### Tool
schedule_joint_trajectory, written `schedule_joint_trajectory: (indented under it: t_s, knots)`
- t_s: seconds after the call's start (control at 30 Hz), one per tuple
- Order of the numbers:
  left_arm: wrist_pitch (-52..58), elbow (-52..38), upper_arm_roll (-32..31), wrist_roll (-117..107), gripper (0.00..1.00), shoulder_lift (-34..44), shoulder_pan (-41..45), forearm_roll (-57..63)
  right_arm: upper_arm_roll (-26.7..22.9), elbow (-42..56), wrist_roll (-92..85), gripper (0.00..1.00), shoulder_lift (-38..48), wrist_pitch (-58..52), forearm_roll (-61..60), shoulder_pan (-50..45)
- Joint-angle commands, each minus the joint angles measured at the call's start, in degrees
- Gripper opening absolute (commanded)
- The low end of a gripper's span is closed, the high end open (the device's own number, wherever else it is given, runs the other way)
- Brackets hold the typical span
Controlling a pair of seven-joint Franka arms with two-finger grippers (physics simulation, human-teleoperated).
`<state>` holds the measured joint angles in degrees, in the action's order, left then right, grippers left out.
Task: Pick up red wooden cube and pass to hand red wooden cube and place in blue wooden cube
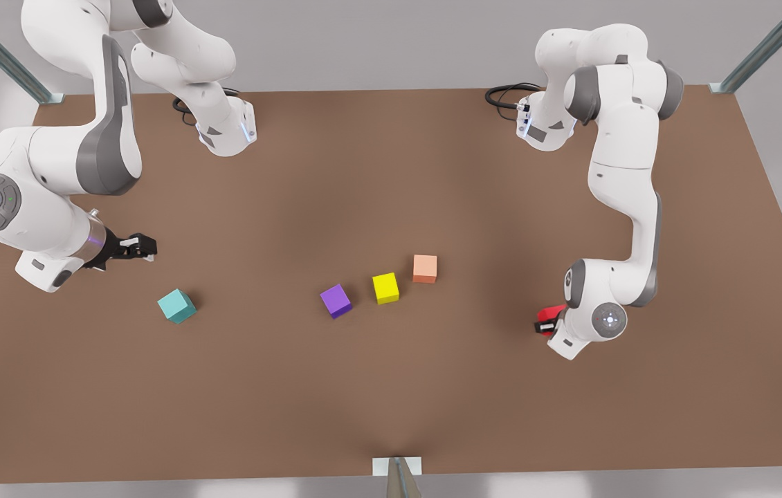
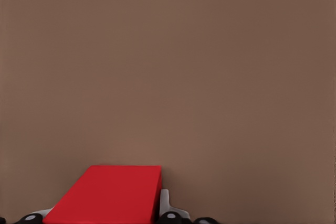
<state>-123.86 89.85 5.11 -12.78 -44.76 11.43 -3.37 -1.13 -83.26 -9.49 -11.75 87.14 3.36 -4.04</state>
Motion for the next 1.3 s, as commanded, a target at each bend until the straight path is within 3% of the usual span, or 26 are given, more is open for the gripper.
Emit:
schedule_joint_trajectory:
  t_s: [0.0, 0.1, 0.17, 0.2, 0.23, 0.33, 0.4, 0.5, 0.63, 0.77, 0.87, 1.27]
  knots:
    - [-0.86, -0.2, -0.1, -1.01, 0.65, 0.2, -0.1, -0.24, -0.01, 0.03, -0.35, 1.0, 0.06, 0.04, -0.11, 0.0]
    - [3.16, -3.53, -2.21, -1.28, 0.62, 0.2, -0.45, -5.14, 0.08, -0.06, -0.35, 1.0, -0.37, -0.65, -0.28, 0.0]
    - [27.77, -16.63, -4.92, -1.28, 0.62, 0.29, -1.24, -21.23, -0.01, 0.47, -22.92, 1.0, -4.86, -4.61, -9.77, 1.67]
    - [30.59, -19.25, -10.25, -1.28, 0.62, 0.29, -3.86, -26.31, 0.08, 0.47, -28.36, 1.0, -6.7, -6.36, -14.76, 1.58]
    - [30.43, -19.62, -16.88, -0.66, 0.62, 0.03, -6.07, -35.29, -0.01, 0.73, -38.13, 1.0, -11.97, -9.62, -27.16, 1.75]
    - [24.64, -20.33, -26.28, 4.78, 0.62, -3.13, -5.99, -46.46, 2.45, 2.74, -55.08, 1.0, -23.39, -13.84, -55.19, 1.14]
    - [21.03, -21.9, -33.23, 13.48, 0.62, -8.85, -5.72, -47.35, 3.24, 8.38, -80.05, 1.0, -31.14, -10.95, -63.47, 0.7]
    - [14.09, -24.19, -38.15, 19.37, 0.62, -12.19, -5.02, -47.35, 3.24, 8.29, -110.56, 1.0, -30.88, 1.89, -64.18, 0.79]
    - [5.55, -24.11, -39.3, 29.92, 0.61, -13.16, -2.56, -47.35, 3.33, 2.67, -134.29, 1.0, -30.09, 11.56, -72.26, -0.36]
    - [0.72, -23.84, -39.04, 34.14, 0.61, -13.86, -0.62, -47.35, 4.21, -6.56, -142.38, 1.0, -27.8, 14.63, -81.31, -0.88]
    - [-6.48, -23.84, -38.95, 35.64, 0.61, -14.21, -0.36, -47.35, 5.53, -10.87, -143.96, 1.0, -27.71, 14.81, -86.58, -3.25]
    - [-8.86, -23.67, -39.3, 35.11, 0.62, -14.56, -0.62, -53.15, 7.11, -15.18, -148.27, 1.0, -27.71, 19.64, -94.33, -5.54]
